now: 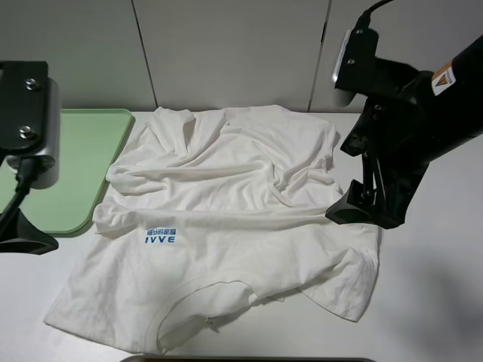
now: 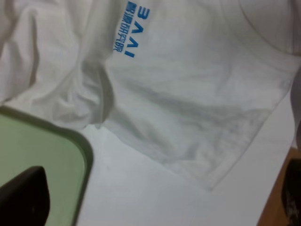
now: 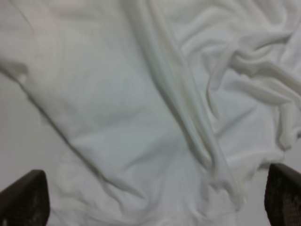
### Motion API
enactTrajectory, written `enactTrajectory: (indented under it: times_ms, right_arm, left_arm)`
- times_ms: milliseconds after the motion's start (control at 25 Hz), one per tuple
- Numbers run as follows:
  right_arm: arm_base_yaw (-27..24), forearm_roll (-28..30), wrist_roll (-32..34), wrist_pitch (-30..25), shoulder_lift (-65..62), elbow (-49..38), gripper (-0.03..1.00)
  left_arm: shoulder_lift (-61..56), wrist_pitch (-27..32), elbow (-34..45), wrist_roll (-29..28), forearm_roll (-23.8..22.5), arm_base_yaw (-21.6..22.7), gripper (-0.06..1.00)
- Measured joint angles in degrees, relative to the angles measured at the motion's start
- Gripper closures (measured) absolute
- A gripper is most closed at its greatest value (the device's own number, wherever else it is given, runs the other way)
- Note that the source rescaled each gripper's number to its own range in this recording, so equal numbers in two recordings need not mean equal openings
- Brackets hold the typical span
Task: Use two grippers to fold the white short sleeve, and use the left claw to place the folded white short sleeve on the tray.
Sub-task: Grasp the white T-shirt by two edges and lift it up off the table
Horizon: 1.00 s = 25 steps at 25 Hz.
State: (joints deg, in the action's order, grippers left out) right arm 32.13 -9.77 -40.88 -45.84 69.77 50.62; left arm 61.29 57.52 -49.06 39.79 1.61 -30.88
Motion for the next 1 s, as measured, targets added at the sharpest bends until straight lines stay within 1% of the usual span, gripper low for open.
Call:
enactTrajectory:
  times_ms: [120,160,200,240,280,320,440,520,600,680,800,840,880,960,1000]
  right_arm:
    - [0.0,0.63,-0.35,0.06,3.11,0.0,-0.03]
    - [0.0,1.8,-0.99,0.06,4.51,0.0,-0.03]
    - [0.04,3.57,-1.8,0.06,5.85,0.0,-0.03]
    - [0.04,7.41,-2.69,0.12,8.27,0.0,-0.03]
    - [0.04,9.77,-2.9,0.17,9.84,0.0,-0.03]
    - [0.04,10.46,-2.96,0.28,10.78,0.0,-0.03]
    - [0.04,11.32,-4.35,2.03,12.92,0.0,-0.03]
    - [0.04,11.46,-6.24,3.67,14.35,0.0,-0.03]
    - [0.04,11.46,-6.83,5.02,15.66,0.0,-0.03]
    - [0.04,11.46,-7.23,6.02,17.62,0.03,-0.03]
    - [0.04,11.46,-7.37,6.7,19.79,0.03,-0.03]
    - [0.04,11.46,-7.37,7.03,20.45,0.03,-0.03]
    - [0.04,11.46,-7.37,7.31,20.88,0.03,-0.03]
    - [0.04,11.5,-7.44,8.58,22.79,0.03,-0.03]
    - [0.04,11.5,-7.55,9.2,23.74,0.03,-0.03]
  left_arm:
    - [3.07,-1.7,0.0,4.02,-0.07,0.0,-0.04]
    - [3.87,-2.8,0.0,5.37,-0.07,0.0,-0.04]
    - [4.66,-4.08,0.0,6.72,-0.29,0.0,-0.04]
    - [5.19,-4.85,0.0,7.51,-0.47,0.0,-0.04]
    - [6.48,-6.36,0.0,8.88,-0.71,0.0,-0.03]
    - [8.17,-8.08,0.0,9.95,-1.09,0.0,-0.03]
    - [11.77,-9.62,0.0,10.88,-2.17,0.0,-0.02]
    - [15.34,-10.54,0.0,11.53,-4.36,0.0,-0.02]
    - [16.35,-10.82,0.0,11.66,-5.03,0.0,-0.02]
    - [18.71,-11.88,0.0,11.9,-6.72,0.0,-0.02]
    - [23.21,-15.27,0.0,12.35,-7.59,0.0,-0.02]
    - [25.36,-18.21,0.0,13.69,-7.71,0.0,-0.01]
    - [25.36,-18.21,0.0,13.69,-7.71,0.0,-0.01]
    - [29.3,-23.4,0.0,15.78,-7.79,0.0,-0.01]
    - [30.29,-24.19,0.0,16.01,-7.81,0.0,-0.01]
